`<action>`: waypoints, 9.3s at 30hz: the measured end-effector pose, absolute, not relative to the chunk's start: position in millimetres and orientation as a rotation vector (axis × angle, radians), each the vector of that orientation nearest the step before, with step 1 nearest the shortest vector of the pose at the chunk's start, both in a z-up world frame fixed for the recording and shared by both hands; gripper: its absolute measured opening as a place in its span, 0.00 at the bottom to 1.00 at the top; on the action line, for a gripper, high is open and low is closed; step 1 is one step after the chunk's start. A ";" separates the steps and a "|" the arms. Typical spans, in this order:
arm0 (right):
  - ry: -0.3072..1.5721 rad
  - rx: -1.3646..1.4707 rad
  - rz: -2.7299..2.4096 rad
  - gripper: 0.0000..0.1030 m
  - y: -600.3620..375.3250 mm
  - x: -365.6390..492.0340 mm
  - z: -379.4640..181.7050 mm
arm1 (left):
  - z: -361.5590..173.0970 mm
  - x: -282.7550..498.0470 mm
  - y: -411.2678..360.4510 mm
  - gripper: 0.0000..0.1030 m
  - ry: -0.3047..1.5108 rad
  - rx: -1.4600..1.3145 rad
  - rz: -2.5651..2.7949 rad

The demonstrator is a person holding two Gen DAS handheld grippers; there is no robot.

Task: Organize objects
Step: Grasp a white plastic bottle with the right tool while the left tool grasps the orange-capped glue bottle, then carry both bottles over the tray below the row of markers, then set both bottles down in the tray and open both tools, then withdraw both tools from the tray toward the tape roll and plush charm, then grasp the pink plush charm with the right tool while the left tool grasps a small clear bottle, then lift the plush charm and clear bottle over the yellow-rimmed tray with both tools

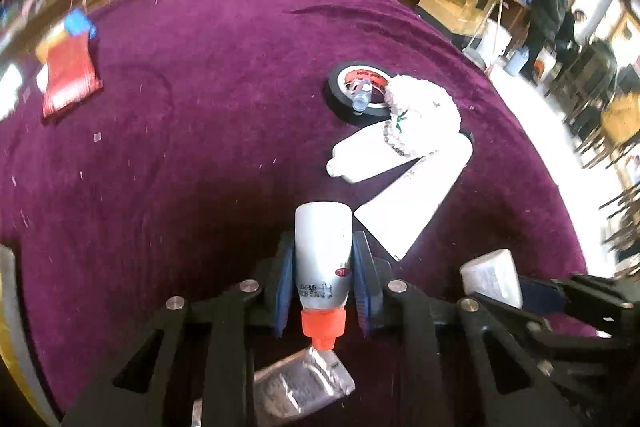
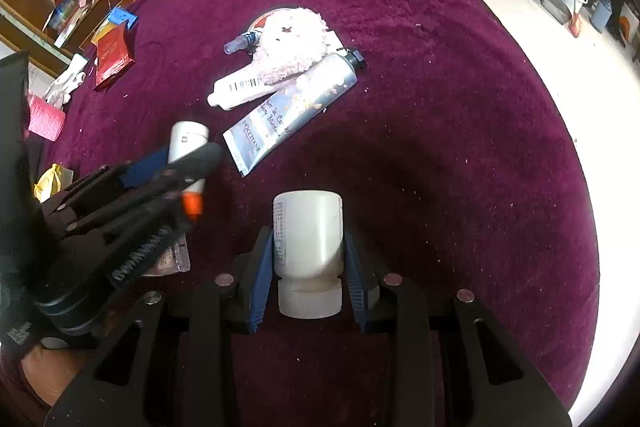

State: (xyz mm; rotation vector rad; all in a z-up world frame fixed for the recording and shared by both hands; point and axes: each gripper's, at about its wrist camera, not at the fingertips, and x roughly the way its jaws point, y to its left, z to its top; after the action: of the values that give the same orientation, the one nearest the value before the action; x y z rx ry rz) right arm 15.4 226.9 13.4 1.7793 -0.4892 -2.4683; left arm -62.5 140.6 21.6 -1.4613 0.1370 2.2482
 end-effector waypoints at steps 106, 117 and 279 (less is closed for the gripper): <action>-0.306 1.655 -2.052 0.41 -129.4 36.1 47.4 | 101.8 48.3 -232.4 0.50 -0.105 -1.553 2.755; -0.331 1.600 -2.108 0.41 -92.4 41.9 63.9 | 112.2 52.7 -194.4 0.50 -0.059 -1.540 2.743; -0.153 1.610 -1.849 0.31 -128.4 38.4 58.0 | 33.6 24.7 -258.2 0.08 -0.655 -1.629 2.360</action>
State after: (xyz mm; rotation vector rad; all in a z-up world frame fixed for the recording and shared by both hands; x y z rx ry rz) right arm 38.4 -128.4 58.0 1.6103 -0.1531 -1.8492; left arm 24.7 -258.2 33.6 -1.6293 -0.6546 2.3597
